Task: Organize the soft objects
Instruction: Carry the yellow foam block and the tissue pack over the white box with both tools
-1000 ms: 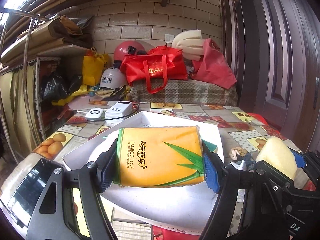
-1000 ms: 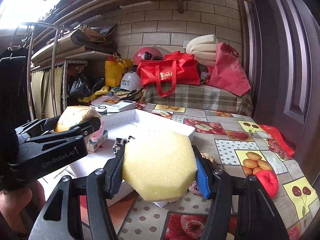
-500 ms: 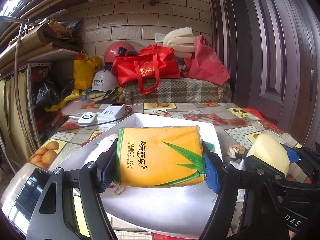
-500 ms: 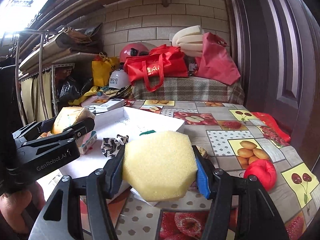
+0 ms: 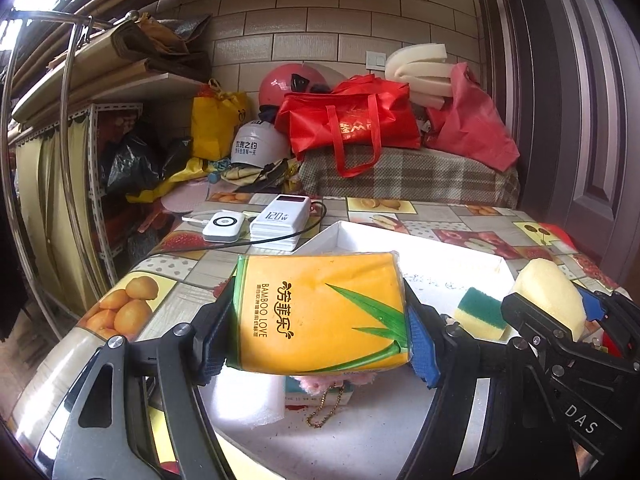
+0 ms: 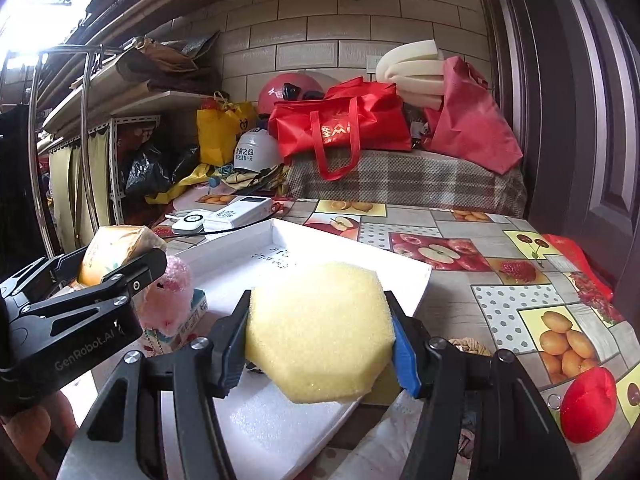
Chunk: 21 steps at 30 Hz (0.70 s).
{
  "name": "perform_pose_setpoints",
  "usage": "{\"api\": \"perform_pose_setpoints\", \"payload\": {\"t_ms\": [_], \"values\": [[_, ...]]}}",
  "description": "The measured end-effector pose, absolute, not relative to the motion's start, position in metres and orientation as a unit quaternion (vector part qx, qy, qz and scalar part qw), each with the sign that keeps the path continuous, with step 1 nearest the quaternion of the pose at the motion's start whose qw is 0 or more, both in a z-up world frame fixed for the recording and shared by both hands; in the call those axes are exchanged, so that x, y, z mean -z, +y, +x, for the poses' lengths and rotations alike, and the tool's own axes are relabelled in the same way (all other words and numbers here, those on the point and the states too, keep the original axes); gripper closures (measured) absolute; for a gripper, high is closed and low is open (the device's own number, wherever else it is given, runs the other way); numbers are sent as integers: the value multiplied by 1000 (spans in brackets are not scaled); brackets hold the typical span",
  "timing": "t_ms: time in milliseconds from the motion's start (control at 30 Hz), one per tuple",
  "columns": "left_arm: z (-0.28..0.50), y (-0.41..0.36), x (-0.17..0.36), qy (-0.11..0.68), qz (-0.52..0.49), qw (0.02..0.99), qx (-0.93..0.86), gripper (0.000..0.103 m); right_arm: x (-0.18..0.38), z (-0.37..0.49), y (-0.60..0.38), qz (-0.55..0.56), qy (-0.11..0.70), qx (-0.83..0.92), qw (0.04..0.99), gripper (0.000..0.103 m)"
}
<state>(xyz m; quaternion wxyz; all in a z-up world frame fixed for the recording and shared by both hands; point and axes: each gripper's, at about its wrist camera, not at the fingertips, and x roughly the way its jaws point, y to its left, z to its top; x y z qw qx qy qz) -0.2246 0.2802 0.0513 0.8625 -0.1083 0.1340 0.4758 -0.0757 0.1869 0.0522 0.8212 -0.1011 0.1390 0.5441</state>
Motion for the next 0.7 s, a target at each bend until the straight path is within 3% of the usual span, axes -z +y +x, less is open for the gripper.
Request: {"api": "perform_pose_setpoints", "payload": {"t_ms": [700], "values": [[-208, 302, -47, 172, -114, 851, -483, 29, -52, -68, 215, -111, 154, -531, 826, 41]]}}
